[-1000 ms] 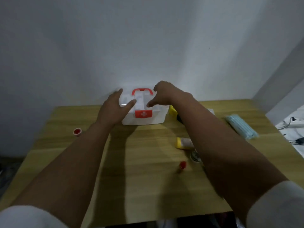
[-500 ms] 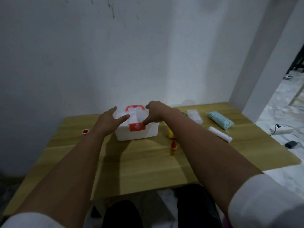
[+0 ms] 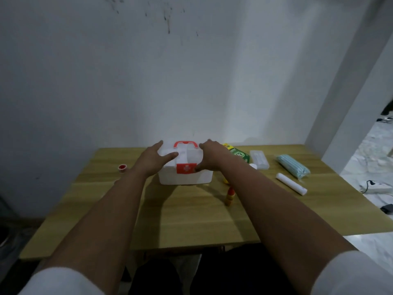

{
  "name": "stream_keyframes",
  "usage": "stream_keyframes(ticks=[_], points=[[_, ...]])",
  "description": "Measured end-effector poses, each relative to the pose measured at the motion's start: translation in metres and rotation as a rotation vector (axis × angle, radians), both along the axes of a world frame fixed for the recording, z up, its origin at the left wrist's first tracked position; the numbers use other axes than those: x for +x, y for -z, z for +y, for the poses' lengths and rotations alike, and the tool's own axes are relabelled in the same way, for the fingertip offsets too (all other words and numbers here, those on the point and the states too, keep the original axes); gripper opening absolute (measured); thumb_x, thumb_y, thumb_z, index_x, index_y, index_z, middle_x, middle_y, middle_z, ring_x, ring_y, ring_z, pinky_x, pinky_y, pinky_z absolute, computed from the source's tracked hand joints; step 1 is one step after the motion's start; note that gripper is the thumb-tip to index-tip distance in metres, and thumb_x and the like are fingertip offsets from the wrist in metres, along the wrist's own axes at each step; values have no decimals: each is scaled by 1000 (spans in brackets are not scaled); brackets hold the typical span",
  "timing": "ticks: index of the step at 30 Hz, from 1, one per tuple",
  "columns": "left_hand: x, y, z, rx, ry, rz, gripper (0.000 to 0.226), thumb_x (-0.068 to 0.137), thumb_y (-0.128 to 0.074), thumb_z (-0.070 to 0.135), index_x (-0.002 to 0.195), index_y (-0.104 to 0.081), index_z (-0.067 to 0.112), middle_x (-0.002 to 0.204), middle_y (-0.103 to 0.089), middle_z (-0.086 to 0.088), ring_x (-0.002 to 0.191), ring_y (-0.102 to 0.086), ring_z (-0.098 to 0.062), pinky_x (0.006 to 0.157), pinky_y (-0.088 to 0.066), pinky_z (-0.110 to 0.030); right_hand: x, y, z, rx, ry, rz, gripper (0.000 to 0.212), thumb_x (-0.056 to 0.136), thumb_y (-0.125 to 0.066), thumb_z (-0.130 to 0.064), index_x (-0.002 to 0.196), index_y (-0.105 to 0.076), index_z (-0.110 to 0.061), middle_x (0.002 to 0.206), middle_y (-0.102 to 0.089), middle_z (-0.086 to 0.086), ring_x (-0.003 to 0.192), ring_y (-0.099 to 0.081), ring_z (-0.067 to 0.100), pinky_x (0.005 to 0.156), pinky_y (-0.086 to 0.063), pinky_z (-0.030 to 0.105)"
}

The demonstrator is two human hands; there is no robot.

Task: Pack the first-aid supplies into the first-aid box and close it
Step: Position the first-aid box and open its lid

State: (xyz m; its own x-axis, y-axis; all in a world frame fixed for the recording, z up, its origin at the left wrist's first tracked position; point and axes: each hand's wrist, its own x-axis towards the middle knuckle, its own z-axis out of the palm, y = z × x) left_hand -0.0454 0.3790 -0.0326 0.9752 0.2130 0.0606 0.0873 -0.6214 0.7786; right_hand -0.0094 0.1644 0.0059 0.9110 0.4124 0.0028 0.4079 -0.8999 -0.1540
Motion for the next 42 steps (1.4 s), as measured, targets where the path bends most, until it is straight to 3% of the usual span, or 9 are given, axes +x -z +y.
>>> stream_keyframes(ticks=[5,11,15,17,21,26,33,39,42], points=[[1,5,-1,-23,-19,-11,93,84,-71,57,159,-29,22,164,-31,-7,145,-35,-33,113,-38,-52,-3,4,4,-17,25,-46,86,60,-91,-56,129,-58,-15,126,-47,12,106,-59,30,89,-57,44],[5,6,0,-9,-29,11,95,81,-71,62,159,-29,26,164,-31,-7,143,-37,-36,106,-46,-57,-10,9,13,-140,48,-136,91,69,-91,-50,137,-51,-5,137,-40,16,121,-51,35,91,-53,45],[3,5,-2,-13,-47,5,96,80,-71,63,158,-30,28,164,-30,-7,143,-37,-37,105,-46,-58,-21,27,18,-274,37,-230,113,73,-88,-46,157,-22,-6,154,-33,27,144,-32,45,103,-47,56],[3,6,-3,2,-56,11,94,80,-70,63,158,-29,28,165,-29,-6,144,-36,-38,105,-47,-58,-24,37,18,-270,-6,-326,103,80,-83,-40,157,-21,-10,157,-33,27,147,-29,45,109,-41,59],[6,7,-4,27,-56,9,94,81,-69,63,158,-28,29,165,-29,-7,143,-36,-39,104,-47,-60,-23,43,15,-261,-71,-424,91,82,-80,-38,153,-32,-7,148,-46,20,136,-45,39,107,-42,58],[7,10,-5,36,-65,0,94,81,-70,63,158,-29,27,164,-29,-7,143,-37,-39,104,-47,-59,-27,25,25,-325,-115,-431,67,81,-82,-40,129,-55,-2,118,-64,17,103,-64,31,81,-51,41],[4,9,-6,15,-63,-21,93,82,-70,60,158,-29,25,164,-30,-7,145,-35,-38,106,-45,-59,-32,29,39,-377,-87,-354,88,82,-84,-33,145,-41,10,141,-51,34,132,-49,51,110,-41,63],[0,3,-11,29,-77,-18,91,85,-68,59,159,-29,22,165,-28,-7,147,-32,-35,112,-37,-52,-30,49,18,-6,-51,-417,77,85,-74,-37,148,-43,-6,151,-48,21,141,-43,38,116,-35,54],[3,-10,-11,114,-52,40,91,87,-69,56,159,-29,18,166,-26,-8,148,-30,-33,115,-32,-49,-41,67,12,296,13,-547,58,81,-77,-39,131,-64,-12,133,-63,15,123,-57,35,96,-51,54]])
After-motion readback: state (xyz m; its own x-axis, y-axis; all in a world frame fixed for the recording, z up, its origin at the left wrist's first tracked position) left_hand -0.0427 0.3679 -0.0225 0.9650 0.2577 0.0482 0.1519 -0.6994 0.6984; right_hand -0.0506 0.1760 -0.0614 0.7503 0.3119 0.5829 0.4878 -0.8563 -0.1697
